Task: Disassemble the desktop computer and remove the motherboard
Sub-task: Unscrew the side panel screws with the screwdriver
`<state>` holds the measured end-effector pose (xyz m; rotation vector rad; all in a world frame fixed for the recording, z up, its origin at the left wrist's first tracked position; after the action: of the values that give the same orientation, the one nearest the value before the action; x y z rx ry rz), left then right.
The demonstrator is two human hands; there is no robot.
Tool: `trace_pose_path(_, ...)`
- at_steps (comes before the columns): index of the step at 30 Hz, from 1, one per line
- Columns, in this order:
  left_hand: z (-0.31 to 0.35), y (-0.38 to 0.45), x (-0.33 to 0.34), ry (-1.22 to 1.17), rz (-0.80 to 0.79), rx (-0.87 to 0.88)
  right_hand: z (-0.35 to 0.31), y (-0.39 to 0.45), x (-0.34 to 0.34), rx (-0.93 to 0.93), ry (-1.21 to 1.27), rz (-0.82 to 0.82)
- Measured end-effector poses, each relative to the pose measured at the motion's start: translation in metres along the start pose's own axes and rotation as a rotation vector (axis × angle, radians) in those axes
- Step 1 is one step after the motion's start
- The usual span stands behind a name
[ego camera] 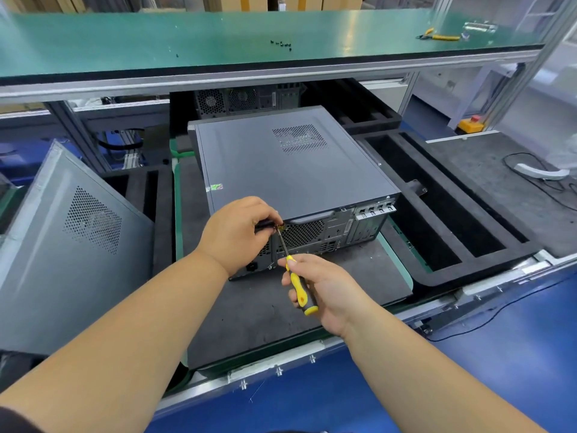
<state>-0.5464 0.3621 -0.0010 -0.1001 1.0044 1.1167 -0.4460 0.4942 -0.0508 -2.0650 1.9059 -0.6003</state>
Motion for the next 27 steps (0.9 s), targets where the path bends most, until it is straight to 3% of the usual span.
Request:
trace_pose_path(6,0.0013,0.002,0.0016,0.051,-0.026,-0.009,0.0055,0.0068,0.0009,0.038,-0.009,0.036)
trace_pose_path(11,0.0072,0.001,0.0039,0.192,-0.018,0.066,0.0038,0.0066,0.0019,0.137,0.18,-0.044)
trace_pose_path(27,0.0049,0.0005,0.0064,0.147,0.017,0.121,0.0082,0.0106,-0.0048,0.038,0.104,-0.047)
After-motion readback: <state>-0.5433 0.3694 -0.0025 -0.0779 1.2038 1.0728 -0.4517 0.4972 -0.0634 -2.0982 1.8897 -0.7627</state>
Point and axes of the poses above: each hand's wrist, its own y-axis towards the middle knuckle, its own x-axis out of the palm, z = x × y, the point moved 5 cm from there along y, towards the middle knuckle, and after that the axes turned 13 degrees about -y, right-handed, at the moved point
